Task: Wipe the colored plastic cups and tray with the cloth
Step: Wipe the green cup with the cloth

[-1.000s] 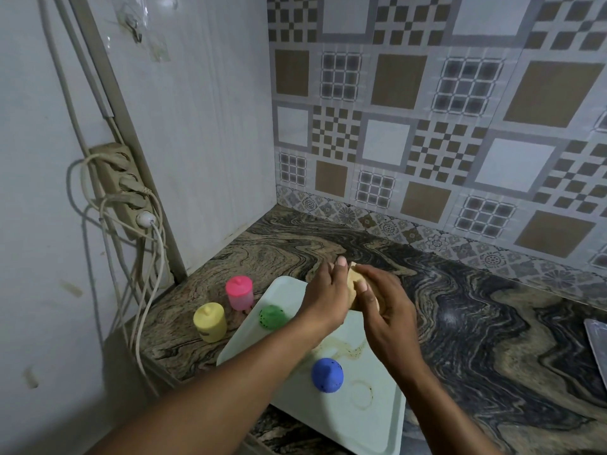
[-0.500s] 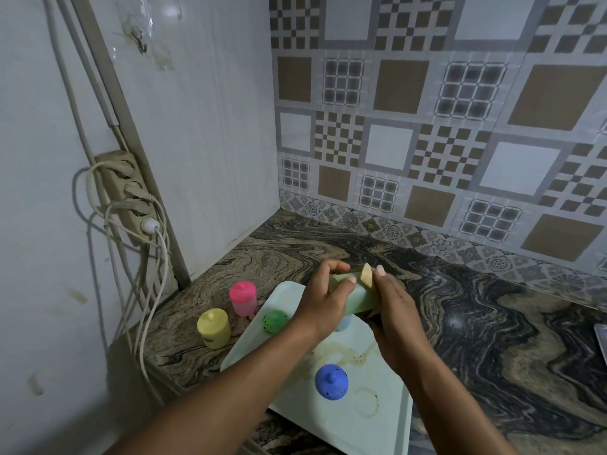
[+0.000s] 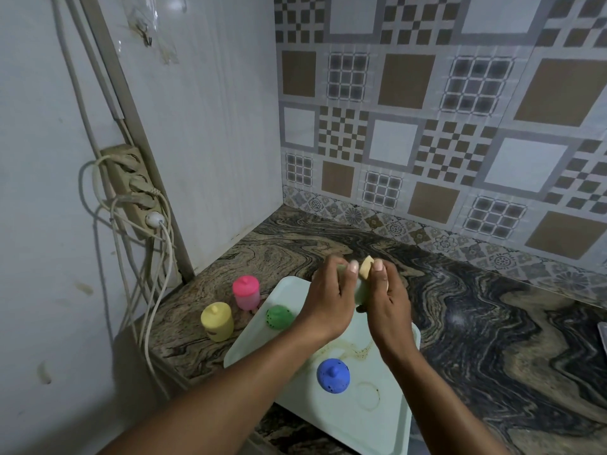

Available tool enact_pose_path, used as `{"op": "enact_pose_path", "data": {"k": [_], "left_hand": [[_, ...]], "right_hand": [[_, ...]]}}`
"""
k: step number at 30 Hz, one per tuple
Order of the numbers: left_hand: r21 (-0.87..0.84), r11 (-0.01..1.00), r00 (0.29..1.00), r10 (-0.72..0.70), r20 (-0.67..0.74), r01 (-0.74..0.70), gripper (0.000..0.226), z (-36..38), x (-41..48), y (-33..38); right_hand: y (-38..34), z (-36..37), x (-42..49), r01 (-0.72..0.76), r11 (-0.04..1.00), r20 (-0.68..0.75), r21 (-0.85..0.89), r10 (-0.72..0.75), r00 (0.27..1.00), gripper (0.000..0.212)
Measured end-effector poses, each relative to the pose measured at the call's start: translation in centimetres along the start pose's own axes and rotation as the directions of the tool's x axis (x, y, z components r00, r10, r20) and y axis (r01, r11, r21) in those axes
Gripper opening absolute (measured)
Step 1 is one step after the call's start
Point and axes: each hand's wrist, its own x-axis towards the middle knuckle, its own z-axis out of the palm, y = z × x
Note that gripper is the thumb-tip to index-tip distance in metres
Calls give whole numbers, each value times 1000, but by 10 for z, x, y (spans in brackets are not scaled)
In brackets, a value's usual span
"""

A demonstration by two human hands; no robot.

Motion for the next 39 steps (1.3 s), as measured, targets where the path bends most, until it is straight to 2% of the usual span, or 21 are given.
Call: {"op": "enact_pose_path", "data": {"k": [2, 3, 6, 8, 9, 11, 12, 14, 16, 20, 21, 24, 26, 28, 29, 31, 33, 35, 36, 37, 39], "left_hand": [[-6, 992, 991, 125, 47, -125, 42, 0, 0, -11], [-40, 994, 992, 104, 69, -102, 44, -1, -1, -13], [-120, 970, 976, -201, 89, 210, 50, 0, 1, -2], [0, 930, 927, -367, 82, 368, 65, 3, 4, 8], [100, 947, 950, -311, 26, 307, 65, 4, 4, 8], [181, 983, 997, 45, -59, -34, 53, 2, -1, 4], [189, 961, 977, 210, -21, -203, 51, 1, -4, 0], [165, 924, 939, 334, 87, -344, 56, -3, -5, -15], [105, 948, 949, 287, 130, -301, 60, -4, -4, -25], [-22, 989, 985, -142, 102, 145, 68, -2, -3, -11], [15, 986, 982, -168, 82, 167, 68, -1, 0, -8], [81, 992, 995, 91, 50, -94, 60, -2, 0, -10], [91, 967, 966, 224, 126, -236, 54, -8, -1, -17], [62, 970, 965, 223, 137, -233, 51, -12, 0, -25], [20, 982, 977, 186, 101, -189, 49, -14, 1, -28], [-103, 995, 997, 25, 70, -18, 49, -17, 5, -32], [-176, 976, 986, -105, 126, 126, 53, -23, 10, -35], [-223, 961, 968, -112, 223, 163, 49, -28, 12, -34], [-229, 962, 959, -86, 269, 150, 47, -30, 12, -32], [-212, 970, 952, -54, 300, 121, 48, -31, 13, -30], [-152, 985, 942, -22, 335, 77, 55, -33, 14, -29]], "right_hand": [[0, -3, 4, -55, 999, 27, 4, 54, 998, 36], [0, -4, 6, -59, 998, 27, 11, 59, 998, 35], [0, -2, 4, -14, 1000, -25, 9, 14, 1000, 32], [2, 2, 0, 16, 1000, -48, -25, -17, 999, 32], [3, 3, -1, 13, 999, -54, -36, -15, 998, 35], [4, 4, -1, -20, 1000, -64, -23, 19, 998, 45], [5, 4, 0, -52, 999, -61, -5, 51, 997, 51], [4, 2, 2, -131, 991, -23, 36, 132, 991, 54], [4, 1, 3, -168, 981, 8, 92, 168, 986, 49], [7, 0, -2, -104, 990, -42, 97, 108, 993, 43], [8, 0, -2, -80, 993, -51, 85, 85, 995, 44], [4, -1, 2, -122, 987, -31, 107, 126, 991, 46], [-3, -6, 9, -336, 918, 77, 208, 327, 942, 45], [-9, -12, 13, -546, 787, 200, 286, 508, 837, 40], [-5, -15, 15, -573, 762, 187, 301, 542, 819, 38], [4, -18, 15, -450, 852, 12, 268, 465, 885, 38], [13, -20, 10, -118, 991, -152, 61, 126, 980, 37], [14, -22, 6, 252, 947, -6, -198, -258, 966, 34], [15, -22, 4, 373, 890, 115, -264, -355, 928, 34], [16, -20, 4, 429, 856, 207, -289, -381, 901, 34], [13, -18, 5, 326, 922, 273, -211, -264, 925, 34]]}}
